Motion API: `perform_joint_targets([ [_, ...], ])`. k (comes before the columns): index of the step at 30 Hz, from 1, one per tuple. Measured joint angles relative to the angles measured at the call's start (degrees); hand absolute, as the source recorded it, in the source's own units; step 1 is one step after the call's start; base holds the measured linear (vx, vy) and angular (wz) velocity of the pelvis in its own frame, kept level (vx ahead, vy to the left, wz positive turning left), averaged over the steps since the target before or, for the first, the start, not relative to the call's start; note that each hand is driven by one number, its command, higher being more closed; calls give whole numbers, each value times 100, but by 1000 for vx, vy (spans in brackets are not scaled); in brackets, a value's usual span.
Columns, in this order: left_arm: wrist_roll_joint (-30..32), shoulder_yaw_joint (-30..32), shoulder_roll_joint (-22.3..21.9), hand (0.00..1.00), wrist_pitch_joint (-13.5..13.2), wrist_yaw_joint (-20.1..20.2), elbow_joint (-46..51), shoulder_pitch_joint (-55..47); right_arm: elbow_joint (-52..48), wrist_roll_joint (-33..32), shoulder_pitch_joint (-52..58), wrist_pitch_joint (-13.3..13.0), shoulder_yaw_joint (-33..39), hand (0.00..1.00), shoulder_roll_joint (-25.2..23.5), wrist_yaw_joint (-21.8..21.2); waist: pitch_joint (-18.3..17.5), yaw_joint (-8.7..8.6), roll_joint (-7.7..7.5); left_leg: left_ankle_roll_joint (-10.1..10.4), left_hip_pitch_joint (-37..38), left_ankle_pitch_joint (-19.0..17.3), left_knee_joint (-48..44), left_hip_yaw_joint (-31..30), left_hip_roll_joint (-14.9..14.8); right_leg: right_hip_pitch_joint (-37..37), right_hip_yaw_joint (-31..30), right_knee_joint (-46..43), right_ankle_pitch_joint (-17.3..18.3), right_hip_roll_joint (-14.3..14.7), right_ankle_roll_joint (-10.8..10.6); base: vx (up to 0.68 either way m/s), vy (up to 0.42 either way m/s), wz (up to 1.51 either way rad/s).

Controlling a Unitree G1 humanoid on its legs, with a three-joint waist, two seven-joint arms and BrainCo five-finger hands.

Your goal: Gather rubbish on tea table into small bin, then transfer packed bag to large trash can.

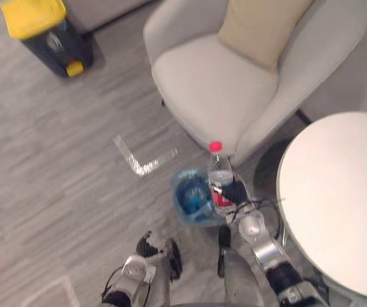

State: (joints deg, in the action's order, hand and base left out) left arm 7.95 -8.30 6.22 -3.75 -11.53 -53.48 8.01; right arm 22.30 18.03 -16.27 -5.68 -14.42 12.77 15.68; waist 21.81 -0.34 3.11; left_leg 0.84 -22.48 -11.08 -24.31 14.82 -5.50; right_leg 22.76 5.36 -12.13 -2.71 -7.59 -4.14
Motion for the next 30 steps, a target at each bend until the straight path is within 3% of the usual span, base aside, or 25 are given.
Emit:
perform_joint_targets([
  [4,-357,376,39,0,-47,-203,196,347,123,-14,-671,93,43,100,379,51,374,103,2,-34,-1075,5,-593,-142,-51,986,31,-565,-8,-57,11,-186,25,16],
  [14,-934,1013,-371,0,-112,-482,1718,972,-549,-53,-1856,191,250,100,692,530,592,385,-7,-28,-3392,93,-1413,-303,-266,3194,365,-1678,166,-254,202,-91,-17,21],
  [20,-1050,1082,-482,0,-219,-563,2380,987,-516,-65,-2562,222,299,100,810,739,759,484,-25,-60,-4205,187,-1748,-607,-171,3997,566,-2468,597,-458,252,11,-19,32],
  [27,-1167,1062,-504,0,-258,-586,2608,993,-4,-212,-2807,239,304,100,753,808,761,537,-29,0,-4452,223,-1796,-673,-144,4283,639,-2735,744,-543,292,27,-19,11],
  [28,-1184,1054,-506,0,-278,-586,2607,993,78,-235,-2804,243,307,0,752,825,761,523,-30,6,-4467,227,-1789,-701,-143,4283,661,-2752,768,-546,288,15,-15,11],
  [30,-1208,1016,-508,0,-300,-586,2609,993,145,-233,-2784,302,336,0,742,861,760,514,-30,21,-4474,235,-1766,-726,-143,4284,688,-2758,782,-547,299,21,-16,8],
])
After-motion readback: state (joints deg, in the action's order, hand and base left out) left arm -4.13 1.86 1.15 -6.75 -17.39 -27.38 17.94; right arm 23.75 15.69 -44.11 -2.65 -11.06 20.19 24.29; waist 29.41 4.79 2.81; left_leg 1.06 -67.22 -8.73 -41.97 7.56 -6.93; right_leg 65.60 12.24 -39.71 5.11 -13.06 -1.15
